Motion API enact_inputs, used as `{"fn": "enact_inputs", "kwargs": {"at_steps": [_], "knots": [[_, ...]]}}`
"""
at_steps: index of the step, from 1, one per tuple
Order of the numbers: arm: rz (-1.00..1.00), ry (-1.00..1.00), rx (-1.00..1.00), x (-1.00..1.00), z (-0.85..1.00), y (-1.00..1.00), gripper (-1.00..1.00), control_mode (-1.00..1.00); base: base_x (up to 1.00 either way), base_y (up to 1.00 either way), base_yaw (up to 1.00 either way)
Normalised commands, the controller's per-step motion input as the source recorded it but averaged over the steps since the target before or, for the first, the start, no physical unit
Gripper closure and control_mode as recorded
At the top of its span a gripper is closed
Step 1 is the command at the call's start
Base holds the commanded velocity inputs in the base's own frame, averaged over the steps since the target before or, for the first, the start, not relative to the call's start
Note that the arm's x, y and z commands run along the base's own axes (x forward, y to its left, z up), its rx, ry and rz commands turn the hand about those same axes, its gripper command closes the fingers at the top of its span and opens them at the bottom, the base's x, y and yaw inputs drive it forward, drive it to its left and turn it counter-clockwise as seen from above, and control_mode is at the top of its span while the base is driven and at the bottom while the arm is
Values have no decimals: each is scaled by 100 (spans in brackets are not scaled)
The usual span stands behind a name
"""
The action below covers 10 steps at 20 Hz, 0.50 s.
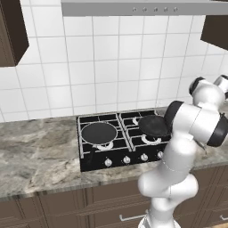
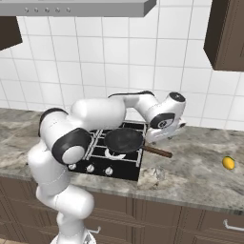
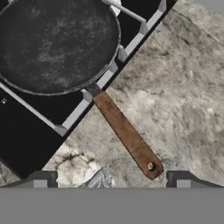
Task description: Place both pans onto different burners. Then place the lemon and the fish on different pans.
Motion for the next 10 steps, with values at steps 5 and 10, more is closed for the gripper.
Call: {"fn": "enact_inputs", "kwargs": {"at_steps": [5,10], "knots": [[-49,7,-3,-31,40,7,-100,-100,0,0,0],[-30,5,-6,-51,1,0,-100,-100,0,0,0]]}}
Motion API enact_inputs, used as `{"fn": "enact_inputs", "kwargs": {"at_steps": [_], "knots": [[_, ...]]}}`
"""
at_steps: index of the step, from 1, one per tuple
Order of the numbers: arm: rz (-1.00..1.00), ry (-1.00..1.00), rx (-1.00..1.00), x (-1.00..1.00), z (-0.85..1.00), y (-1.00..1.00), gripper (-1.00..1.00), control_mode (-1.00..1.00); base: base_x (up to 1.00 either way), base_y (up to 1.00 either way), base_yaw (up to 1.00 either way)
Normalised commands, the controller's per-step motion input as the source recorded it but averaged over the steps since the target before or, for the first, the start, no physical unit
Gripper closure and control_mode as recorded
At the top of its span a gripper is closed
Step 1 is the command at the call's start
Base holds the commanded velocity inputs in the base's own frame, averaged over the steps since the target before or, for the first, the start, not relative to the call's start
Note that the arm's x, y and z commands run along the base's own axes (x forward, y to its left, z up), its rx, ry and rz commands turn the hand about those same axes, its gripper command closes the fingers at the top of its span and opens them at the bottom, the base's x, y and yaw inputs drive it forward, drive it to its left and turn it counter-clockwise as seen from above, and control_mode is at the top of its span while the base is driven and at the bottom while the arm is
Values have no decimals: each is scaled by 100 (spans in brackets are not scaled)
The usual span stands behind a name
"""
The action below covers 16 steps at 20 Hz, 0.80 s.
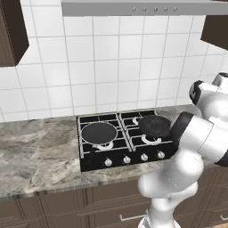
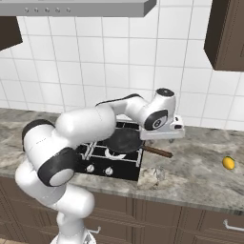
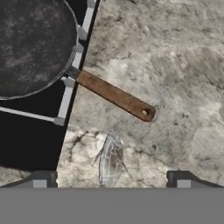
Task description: Place both pans onto different burners. Then place the lemon and the fish on different pans.
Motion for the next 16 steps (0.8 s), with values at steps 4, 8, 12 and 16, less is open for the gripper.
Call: {"fn": "enact_inputs", "kwargs": {"at_steps": [4,8,12,16], "knots": [[-6,1,-5,-59,-1,0,-100,-100,0,0,0],[0,1,0,-35,-6,0,-100,-100,0,0,0],[0,0,0,-10,-16,0,-100,-100,0,0,0],[0,0,0,-1,-14,0,-100,-100,0,0,0]]}}
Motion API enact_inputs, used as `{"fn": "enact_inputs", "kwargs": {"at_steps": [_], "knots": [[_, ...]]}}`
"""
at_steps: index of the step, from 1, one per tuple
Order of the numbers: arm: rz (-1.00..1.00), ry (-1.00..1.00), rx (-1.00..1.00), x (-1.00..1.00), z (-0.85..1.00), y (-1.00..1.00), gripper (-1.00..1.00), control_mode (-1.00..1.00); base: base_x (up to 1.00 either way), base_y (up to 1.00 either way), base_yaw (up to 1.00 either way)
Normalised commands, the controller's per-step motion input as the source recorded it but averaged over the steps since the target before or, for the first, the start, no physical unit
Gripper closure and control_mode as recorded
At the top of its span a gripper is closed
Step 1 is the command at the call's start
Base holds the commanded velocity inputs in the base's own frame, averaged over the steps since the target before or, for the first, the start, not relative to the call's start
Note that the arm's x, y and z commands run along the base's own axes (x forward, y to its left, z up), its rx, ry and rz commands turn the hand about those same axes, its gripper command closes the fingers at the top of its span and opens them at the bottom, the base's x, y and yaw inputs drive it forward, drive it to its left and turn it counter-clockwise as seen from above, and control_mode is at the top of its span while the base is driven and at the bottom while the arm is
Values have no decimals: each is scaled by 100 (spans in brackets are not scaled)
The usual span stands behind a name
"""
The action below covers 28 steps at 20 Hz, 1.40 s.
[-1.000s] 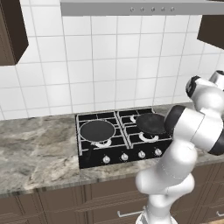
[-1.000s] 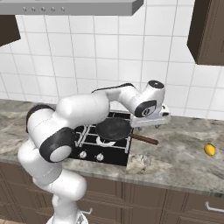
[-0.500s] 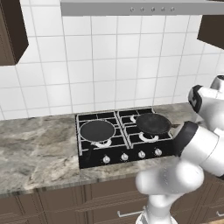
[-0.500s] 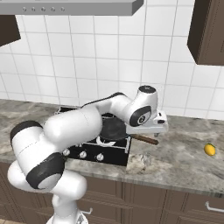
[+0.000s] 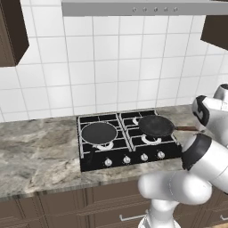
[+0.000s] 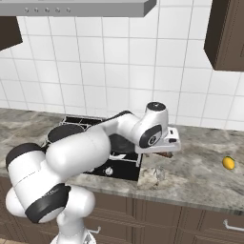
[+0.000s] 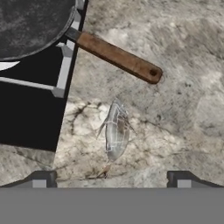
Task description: Place both pans onto different burners. Then place the lemon and the fish on different pans.
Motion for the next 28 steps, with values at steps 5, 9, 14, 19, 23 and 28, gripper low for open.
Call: {"fn": "enact_inputs", "kwargs": {"at_steps": [5,9,14,19,23,28], "knots": [[0,0,0,0,-21,0,-100,-100,0,0,0],[0,0,0,-3,-33,0,-100,-100,0,0,0],[0,0,0,-1,-25,0,-100,-100,0,0,0],[-3,0,0,0,-16,0,-100,-100,0,0,0],[-3,0,0,0,-24,0,-100,-100,0,0,0],[-3,0,0,0,-27,0,-100,-100,0,0,0]]}}
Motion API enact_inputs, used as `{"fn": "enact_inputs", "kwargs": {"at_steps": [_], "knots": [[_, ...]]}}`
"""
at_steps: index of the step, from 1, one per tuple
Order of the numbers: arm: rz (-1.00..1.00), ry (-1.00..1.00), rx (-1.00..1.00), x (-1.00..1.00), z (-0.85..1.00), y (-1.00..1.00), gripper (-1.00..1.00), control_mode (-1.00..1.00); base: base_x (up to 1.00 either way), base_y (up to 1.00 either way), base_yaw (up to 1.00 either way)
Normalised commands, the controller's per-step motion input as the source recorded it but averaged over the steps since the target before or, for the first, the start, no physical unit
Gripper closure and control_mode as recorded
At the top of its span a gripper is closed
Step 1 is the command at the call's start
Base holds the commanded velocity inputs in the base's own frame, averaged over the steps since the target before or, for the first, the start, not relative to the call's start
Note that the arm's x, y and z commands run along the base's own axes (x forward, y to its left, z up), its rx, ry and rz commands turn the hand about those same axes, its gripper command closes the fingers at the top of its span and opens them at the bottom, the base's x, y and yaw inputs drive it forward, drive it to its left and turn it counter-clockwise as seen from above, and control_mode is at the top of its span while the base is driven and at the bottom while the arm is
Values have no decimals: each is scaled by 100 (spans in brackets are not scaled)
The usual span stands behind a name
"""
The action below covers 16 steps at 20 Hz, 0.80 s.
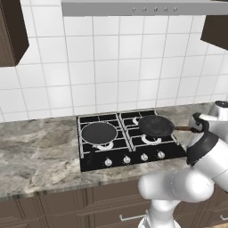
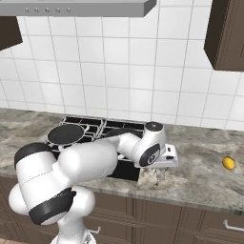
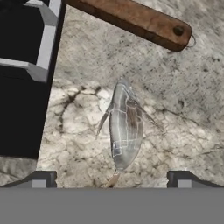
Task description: Place both pans onto different burners. Then place the lemon and the fish on different pans.
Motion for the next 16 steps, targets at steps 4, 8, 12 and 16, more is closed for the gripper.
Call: {"fn": "enact_inputs", "kwargs": {"at_steps": [4,8,12,16], "knots": [[-5,0,0,2,-10,-1,-100,-100,0,0,0],[-3,0,0,1,-10,-3,-100,-100,0,0,0],[-3,0,0,5,-13,-1,-100,-100,0,0,0],[-3,-2,0,9,-15,-10,-100,-100,0,0,0]]}}
